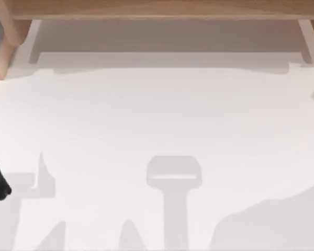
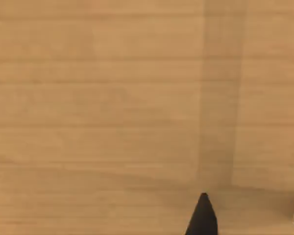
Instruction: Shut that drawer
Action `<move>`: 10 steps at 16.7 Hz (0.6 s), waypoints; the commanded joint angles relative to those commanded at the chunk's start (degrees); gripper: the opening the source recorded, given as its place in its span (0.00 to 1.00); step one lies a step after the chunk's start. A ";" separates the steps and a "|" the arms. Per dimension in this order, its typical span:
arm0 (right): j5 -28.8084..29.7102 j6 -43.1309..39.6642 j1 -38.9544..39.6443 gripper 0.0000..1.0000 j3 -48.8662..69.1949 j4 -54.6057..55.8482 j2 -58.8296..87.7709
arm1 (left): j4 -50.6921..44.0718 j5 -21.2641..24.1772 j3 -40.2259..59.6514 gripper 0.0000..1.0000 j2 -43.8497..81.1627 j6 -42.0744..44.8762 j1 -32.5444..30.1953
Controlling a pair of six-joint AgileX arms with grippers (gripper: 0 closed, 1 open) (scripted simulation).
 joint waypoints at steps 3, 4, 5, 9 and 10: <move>0.00 0.00 0.00 0.90 0.00 0.00 0.00 | 0.00 0.00 0.00 1.00 0.00 0.00 0.00; 0.00 0.00 0.00 0.98 0.00 0.00 0.00 | 0.00 0.00 0.00 1.00 0.00 0.00 0.00; 0.00 0.00 0.00 1.00 0.00 0.00 0.00 | 0.00 0.00 0.00 1.00 0.00 0.00 0.00; 0.00 0.00 0.00 1.00 0.00 0.00 0.00 | 0.00 0.00 0.00 1.00 0.00 0.00 0.00; 0.00 0.00 0.00 1.00 0.00 0.00 0.00 | 0.00 0.00 0.00 1.00 0.00 0.00 0.00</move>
